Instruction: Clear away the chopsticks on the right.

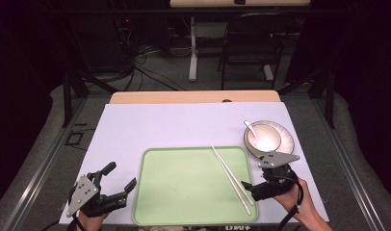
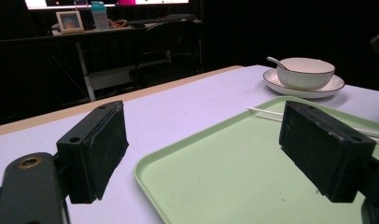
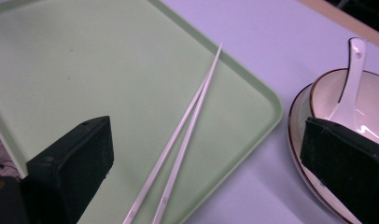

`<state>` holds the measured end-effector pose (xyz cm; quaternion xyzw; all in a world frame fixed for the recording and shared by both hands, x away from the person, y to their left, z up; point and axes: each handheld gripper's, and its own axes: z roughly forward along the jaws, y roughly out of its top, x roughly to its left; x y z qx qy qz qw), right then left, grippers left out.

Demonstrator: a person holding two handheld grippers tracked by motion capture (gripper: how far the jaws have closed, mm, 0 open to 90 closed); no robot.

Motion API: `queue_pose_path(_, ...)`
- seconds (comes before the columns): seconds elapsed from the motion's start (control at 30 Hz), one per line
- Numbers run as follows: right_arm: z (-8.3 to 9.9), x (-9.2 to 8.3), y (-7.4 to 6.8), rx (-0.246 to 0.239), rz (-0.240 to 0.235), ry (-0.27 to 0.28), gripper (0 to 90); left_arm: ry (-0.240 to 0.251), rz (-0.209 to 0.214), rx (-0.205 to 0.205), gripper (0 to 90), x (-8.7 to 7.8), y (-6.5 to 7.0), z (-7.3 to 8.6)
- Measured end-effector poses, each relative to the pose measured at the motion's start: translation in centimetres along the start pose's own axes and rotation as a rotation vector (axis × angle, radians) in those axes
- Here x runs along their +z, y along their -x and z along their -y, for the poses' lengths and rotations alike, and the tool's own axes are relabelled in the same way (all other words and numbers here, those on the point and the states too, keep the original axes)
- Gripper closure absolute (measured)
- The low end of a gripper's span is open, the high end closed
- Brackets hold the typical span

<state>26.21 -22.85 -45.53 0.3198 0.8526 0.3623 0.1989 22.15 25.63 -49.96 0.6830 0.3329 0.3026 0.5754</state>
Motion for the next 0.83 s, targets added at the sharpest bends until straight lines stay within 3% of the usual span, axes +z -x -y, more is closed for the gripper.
queue_pose_path(0.2,2.0,-2.0,0.0,-0.015,0.05,0.067,0.0,-0.001,-0.003,-0.001,15.2,0.0,0.0,0.0)
queue_pose_path(0.5,6.8,-5.1,0.1,0.001,0.121,0.212,0.0,-0.004,-0.004,0.001,15.2,0.1,0.0,0.0)
queue_pose_path(0.67,9.0,-5.6,0.0,0.04,0.161,0.24,0.0,-0.006,-0.005,0.002,15.2,0.1,0.0,0.0)
queue_pose_path(0.7,9.4,-5.7,0.1,0.051,0.145,0.237,0.0,-0.006,-0.006,0.002,15.2,0.2,0.0,0.0)
queue_pose_path(0.83,9.5,-6.1,0.0,0.034,0.163,0.269,0.0,-0.016,0.0,0.012,15.3,0.3,0.1,0.0)
